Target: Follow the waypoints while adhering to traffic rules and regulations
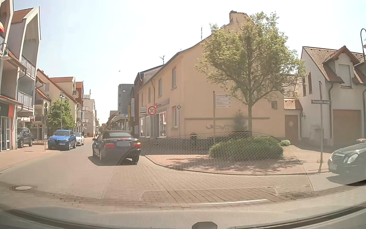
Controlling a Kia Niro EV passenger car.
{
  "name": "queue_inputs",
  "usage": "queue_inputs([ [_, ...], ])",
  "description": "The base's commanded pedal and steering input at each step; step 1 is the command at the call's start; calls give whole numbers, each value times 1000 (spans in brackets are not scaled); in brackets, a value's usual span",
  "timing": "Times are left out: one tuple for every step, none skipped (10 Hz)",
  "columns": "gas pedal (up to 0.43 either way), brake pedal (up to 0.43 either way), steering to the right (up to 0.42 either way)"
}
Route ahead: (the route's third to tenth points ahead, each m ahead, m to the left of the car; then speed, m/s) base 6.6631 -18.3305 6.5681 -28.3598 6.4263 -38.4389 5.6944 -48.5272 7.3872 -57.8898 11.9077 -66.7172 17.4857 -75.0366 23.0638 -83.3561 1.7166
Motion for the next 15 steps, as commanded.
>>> queue_inputs([
  [0, 0, 595],
  [0, 0, 653],
  [0, 0, 689],
  [0, 0, 720],
  [0, 0, 777],
  [0, 0, 823],
  [0, 0, 864],
  [0, 0, 877],
  [0, 0, 880],
  [0, 0, 880],
  [0, 0, 880],
  [0, 0, 881],
  [0, 0, 882],
  [0, 0, 884],
  [0, 0, 885],
])
